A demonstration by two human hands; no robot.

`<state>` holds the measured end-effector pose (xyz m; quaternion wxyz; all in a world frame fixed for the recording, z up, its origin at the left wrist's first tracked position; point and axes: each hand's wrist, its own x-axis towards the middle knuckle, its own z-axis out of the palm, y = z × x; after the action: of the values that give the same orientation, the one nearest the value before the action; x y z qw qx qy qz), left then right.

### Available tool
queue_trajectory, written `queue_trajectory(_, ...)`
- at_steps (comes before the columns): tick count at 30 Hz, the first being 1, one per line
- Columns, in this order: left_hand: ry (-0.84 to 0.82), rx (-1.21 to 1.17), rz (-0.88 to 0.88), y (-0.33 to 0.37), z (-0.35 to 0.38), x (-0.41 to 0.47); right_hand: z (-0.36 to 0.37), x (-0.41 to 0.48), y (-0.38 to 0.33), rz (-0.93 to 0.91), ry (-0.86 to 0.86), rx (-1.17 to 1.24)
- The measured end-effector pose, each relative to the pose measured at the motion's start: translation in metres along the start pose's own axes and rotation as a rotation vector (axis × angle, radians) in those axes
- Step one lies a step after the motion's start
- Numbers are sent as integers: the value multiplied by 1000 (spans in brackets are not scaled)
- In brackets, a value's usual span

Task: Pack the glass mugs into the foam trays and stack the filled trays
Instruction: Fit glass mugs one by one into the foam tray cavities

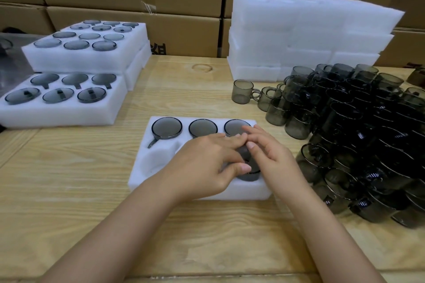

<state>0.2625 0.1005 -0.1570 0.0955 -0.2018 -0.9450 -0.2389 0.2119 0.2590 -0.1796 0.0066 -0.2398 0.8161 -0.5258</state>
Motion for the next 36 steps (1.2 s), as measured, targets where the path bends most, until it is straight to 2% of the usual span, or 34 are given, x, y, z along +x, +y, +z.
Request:
queue_trajectory(3, 26, 26, -16, 0, 2, -3, 3, -1, -1, 28, -8, -31)
queue_trajectory(6, 20, -5, -120, 3, 0, -5, -1, -2, -1, 51, 64, -33)
queue_trajectory(9, 53, 100, -134, 9, 3, -7, -2, -3, -6, -47, 107, -117)
queue_trajectory(11, 152, 249, -103, 15, 8, -13, 4, -3, -9, -120, 3, -230)
queue_trajectory(14, 261, 348, -71, 22, 16, -25, 6, -3, -9, -66, -196, -438)
queue_trajectory(19, 193, 398, -33, 22, 25, -28, 3, 2, -11, -14, -305, -795)
queue_trajectory(21, 195, 465, 10, 18, 27, -28, 4, 3, -10, -16, -301, -806)
queue_trajectory(23, 248, 548, 42, 15, 29, -29, 3, 1, -8, -27, -283, -691)
queue_trajectory(25, 310, 596, 62, 13, 34, -28, 3, -4, -5, -86, -215, -583)
queue_trajectory(29, 337, 680, 96, 6, 41, -25, -4, -16, -9, -156, 57, -489)
queue_trajectory(32, 348, 719, 82, 2, 43, -19, -28, -32, -9, -292, 428, -713)
queue_trajectory(34, 372, 726, 75, 1, 44, -15, -45, -51, -4, -247, 657, -856)
queue_trajectory(36, 405, 735, 87, -1, 46, -12, -52, -74, 4, -117, 747, -970)
